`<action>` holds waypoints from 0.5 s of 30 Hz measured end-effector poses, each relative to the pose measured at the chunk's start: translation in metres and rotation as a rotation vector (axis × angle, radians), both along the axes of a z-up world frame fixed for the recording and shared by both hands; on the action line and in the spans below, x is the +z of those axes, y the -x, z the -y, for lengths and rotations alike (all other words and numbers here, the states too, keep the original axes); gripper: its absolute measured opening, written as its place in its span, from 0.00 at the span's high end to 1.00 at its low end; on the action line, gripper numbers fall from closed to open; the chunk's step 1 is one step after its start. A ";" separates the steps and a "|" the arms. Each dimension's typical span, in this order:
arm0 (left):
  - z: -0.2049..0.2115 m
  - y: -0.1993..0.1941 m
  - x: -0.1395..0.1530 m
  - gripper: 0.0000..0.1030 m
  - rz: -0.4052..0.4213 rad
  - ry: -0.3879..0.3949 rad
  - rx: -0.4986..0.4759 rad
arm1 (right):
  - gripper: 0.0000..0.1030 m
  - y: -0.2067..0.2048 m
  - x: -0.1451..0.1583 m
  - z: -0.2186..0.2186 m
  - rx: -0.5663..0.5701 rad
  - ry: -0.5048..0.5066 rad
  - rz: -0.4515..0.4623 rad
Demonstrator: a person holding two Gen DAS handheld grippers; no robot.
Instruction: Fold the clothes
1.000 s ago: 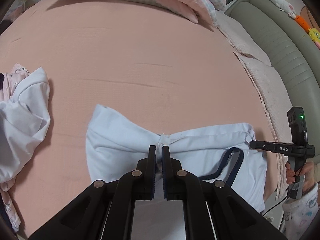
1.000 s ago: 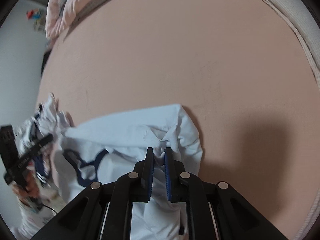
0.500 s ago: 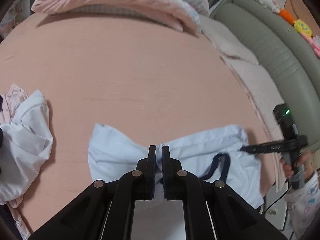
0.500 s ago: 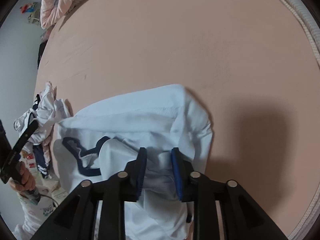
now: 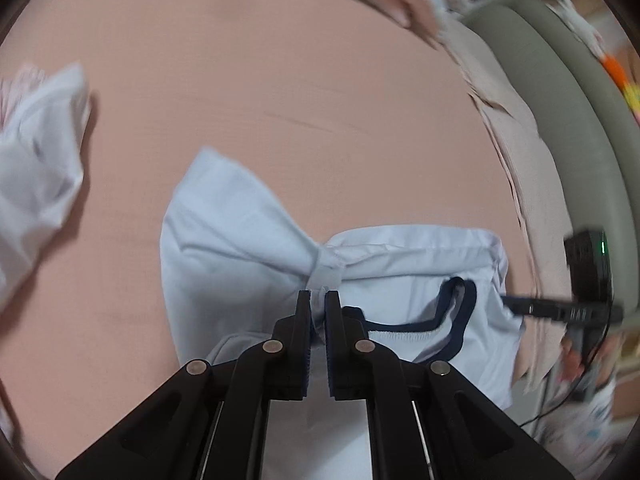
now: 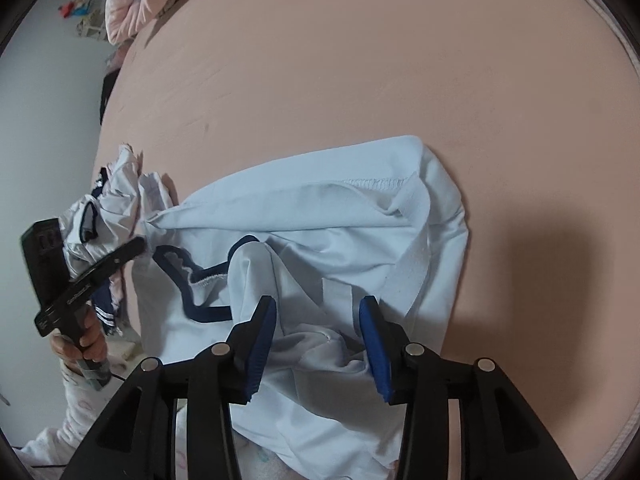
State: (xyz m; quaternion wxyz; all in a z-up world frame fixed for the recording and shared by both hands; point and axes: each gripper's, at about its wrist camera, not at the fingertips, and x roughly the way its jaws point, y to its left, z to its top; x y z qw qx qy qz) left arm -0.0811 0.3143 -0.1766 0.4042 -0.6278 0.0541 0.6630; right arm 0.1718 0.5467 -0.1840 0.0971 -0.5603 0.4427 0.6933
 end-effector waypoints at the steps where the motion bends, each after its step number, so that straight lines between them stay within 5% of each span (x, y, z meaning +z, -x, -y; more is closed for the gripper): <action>1: 0.001 0.002 0.000 0.95 0.006 -0.001 0.010 | 0.59 -0.002 0.001 0.000 -0.006 0.003 -0.009; 12: -0.014 -0.014 0.005 0.82 -0.085 0.118 -0.112 | 0.58 -0.021 0.016 0.012 -0.048 -0.007 -0.145; 15: -0.010 -0.023 0.009 0.79 -0.079 0.103 -0.137 | 0.49 -0.028 0.025 0.016 -0.047 -0.025 -0.206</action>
